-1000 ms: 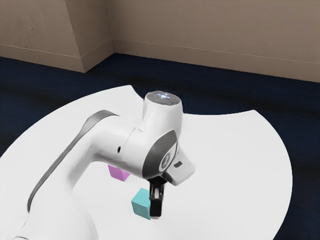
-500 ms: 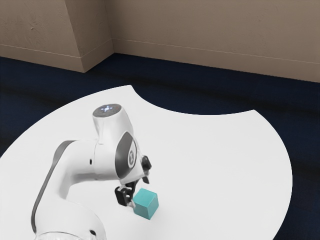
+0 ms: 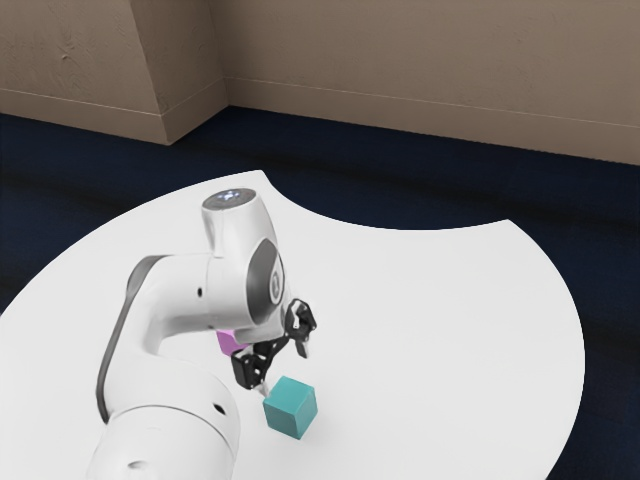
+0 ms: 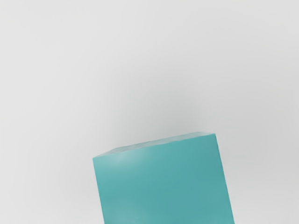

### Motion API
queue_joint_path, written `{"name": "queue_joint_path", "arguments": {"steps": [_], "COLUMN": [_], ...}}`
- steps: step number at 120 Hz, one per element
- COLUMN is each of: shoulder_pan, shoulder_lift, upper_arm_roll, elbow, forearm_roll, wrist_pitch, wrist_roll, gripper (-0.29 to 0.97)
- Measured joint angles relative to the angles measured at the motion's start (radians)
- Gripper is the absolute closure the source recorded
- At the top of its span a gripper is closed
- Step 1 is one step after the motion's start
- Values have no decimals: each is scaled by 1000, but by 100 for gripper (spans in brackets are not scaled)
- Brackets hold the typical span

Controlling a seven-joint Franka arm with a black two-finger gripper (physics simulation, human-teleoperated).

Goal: Pick up the blue block with one arm, and put the blue block on the pink block with one arm

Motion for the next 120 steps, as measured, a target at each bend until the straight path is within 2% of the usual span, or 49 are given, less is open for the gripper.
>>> {"name": "queue_joint_path", "arguments": {"steps": [62, 120], "shoulder_pan": [54, 75], "shoulder_lift": [-19, -95], "upper_arm_roll": [-102, -156], "elbow": [45, 122], "forearm_roll": [7, 14], "wrist_pitch": [-21, 34], "wrist_roll": [-168, -249], "gripper": [0, 0]}}
